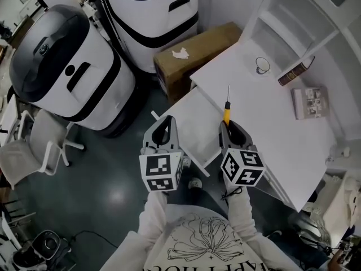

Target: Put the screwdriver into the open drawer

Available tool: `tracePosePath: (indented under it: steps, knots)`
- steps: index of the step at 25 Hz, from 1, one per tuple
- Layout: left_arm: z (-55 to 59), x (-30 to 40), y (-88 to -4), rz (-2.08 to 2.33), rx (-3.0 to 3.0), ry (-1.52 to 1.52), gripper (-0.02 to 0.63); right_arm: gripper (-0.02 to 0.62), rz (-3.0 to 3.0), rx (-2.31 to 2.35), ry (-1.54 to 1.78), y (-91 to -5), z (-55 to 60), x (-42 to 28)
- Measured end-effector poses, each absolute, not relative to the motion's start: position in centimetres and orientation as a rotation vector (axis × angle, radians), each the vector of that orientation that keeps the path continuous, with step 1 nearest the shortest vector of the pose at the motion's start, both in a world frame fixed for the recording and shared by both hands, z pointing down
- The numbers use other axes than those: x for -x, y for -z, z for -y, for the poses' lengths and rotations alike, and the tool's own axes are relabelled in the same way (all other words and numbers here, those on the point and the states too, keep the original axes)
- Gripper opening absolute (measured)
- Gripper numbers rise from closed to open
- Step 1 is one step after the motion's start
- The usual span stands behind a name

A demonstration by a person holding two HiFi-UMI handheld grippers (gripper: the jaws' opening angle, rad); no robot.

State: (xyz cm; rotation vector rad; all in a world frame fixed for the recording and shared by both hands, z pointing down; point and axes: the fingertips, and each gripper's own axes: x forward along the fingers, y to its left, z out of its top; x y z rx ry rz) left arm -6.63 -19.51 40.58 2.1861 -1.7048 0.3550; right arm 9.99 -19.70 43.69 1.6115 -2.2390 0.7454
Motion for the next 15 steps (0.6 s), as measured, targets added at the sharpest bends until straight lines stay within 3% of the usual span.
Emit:
tracePosePath:
  steps: [15]
  knots:
    - [24.6, 7.0, -47.7, 1.591, -2.124, -0.453, 0.006, 0.072, 2.106, -1.503, -0.846, -51.9, 23.5, -8.6]
